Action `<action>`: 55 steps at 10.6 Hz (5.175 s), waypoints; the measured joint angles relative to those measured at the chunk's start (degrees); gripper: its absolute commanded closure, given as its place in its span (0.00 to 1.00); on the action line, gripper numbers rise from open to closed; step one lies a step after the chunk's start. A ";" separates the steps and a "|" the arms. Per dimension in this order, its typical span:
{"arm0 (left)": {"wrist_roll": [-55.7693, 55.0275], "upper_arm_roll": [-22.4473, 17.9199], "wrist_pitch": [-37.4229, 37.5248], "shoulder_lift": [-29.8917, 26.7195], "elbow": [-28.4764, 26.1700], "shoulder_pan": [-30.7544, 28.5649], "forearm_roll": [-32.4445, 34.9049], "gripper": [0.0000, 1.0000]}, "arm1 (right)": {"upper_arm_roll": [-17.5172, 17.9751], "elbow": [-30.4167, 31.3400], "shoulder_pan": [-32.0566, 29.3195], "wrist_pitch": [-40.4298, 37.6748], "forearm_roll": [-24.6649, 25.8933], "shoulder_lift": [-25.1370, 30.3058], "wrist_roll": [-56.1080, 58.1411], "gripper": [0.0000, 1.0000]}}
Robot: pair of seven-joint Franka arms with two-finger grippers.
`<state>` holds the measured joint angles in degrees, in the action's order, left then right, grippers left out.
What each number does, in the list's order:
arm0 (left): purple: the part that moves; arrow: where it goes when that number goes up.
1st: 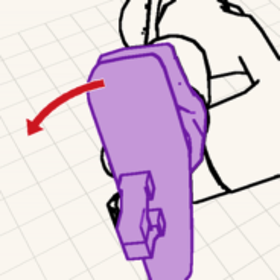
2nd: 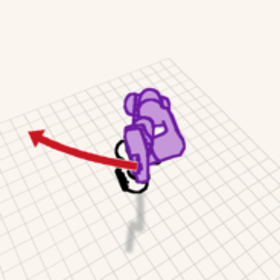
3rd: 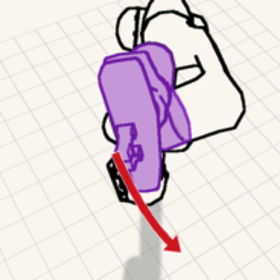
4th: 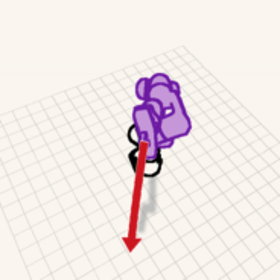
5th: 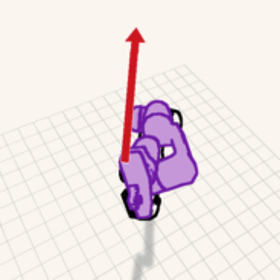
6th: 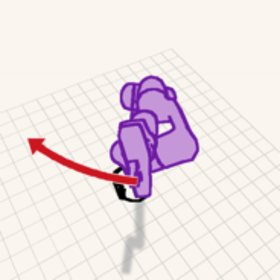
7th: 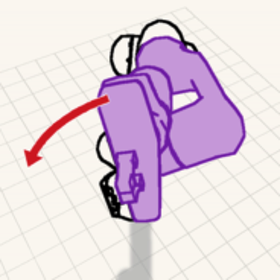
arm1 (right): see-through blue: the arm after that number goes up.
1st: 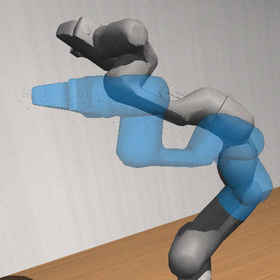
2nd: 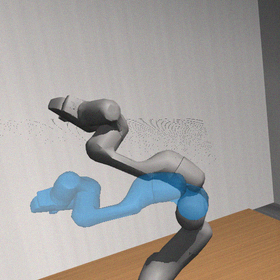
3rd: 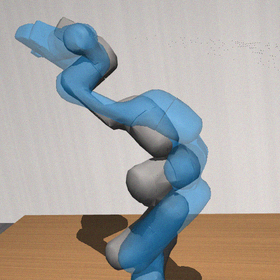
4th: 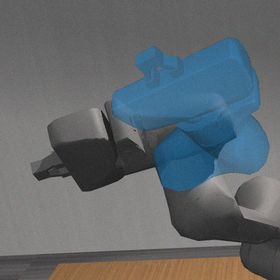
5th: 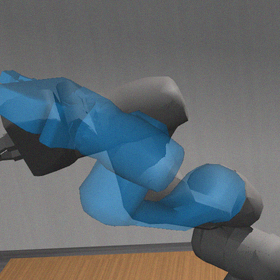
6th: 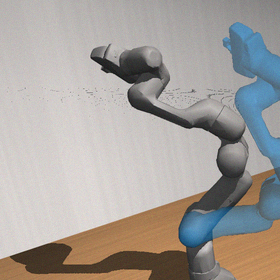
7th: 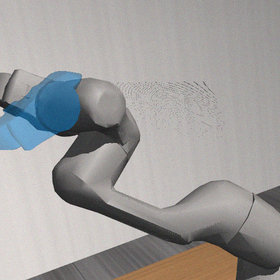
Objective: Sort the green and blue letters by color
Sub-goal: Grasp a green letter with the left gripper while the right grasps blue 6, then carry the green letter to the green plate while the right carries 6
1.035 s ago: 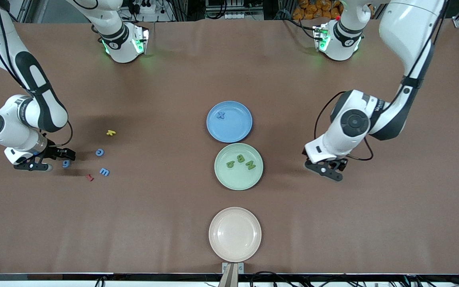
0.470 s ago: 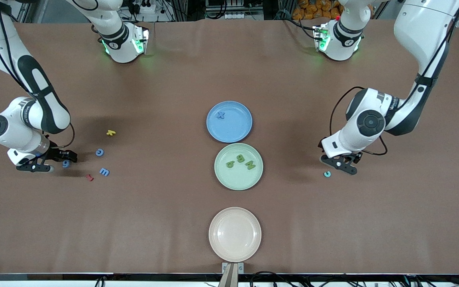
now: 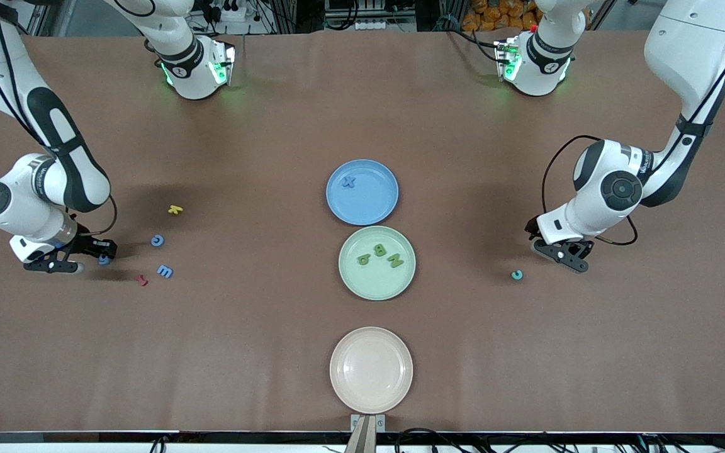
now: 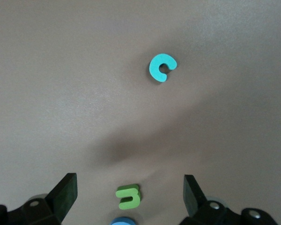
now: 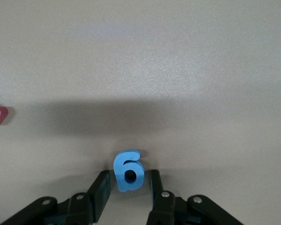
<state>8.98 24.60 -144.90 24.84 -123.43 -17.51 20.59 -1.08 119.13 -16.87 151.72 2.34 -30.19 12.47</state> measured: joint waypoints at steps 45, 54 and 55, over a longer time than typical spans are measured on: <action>-40.81 2.65 10.20 19.38 36.54 33.61 -1.21 0.00 | 4.40 -10.63 19.08 -14.23 -5.94 0.64 -31.68 0.78; -40.22 2.00 6.74 18.65 38.96 31.54 -0.70 0.00 | 4.49 -10.94 35.94 -29.45 -5.95 9.17 -42.24 0.78; -39.47 2.00 8.34 17.30 38.98 30.09 -0.64 0.00 | 4.52 -10.89 38.83 -30.88 -5.96 10.54 -45.06 0.78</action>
<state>-30.49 26.60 -136.56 42.14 -84.45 12.59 19.95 3.43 108.24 21.96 120.84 -3.62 -19.66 -32.58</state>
